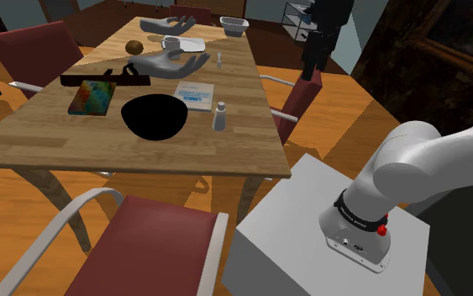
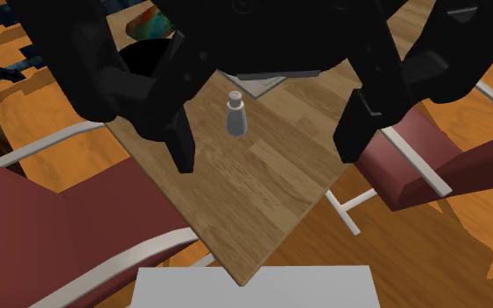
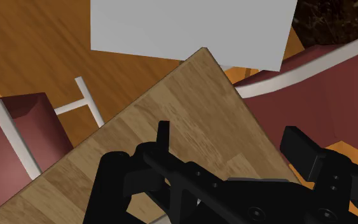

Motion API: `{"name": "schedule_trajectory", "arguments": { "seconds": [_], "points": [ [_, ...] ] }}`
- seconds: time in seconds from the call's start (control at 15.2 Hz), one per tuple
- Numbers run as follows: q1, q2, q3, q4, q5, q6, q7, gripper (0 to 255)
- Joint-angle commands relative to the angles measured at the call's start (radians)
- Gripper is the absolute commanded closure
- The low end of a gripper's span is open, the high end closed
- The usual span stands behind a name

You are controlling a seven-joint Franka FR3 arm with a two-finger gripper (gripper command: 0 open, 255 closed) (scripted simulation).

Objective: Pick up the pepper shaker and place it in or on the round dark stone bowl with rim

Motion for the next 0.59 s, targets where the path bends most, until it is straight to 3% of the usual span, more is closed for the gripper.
{"name": "schedule_trajectory", "arguments": {
  "seconds": [0.0, 0.53],
  "points": [
    [0.0, 0.0, 0.0, 0.0, 0.0, 0.0, 0.0, 0],
    [-0.013, 0.22, 0.021, -0.031, 0.048, 0.28, 0.075, 0]
  ]
}}
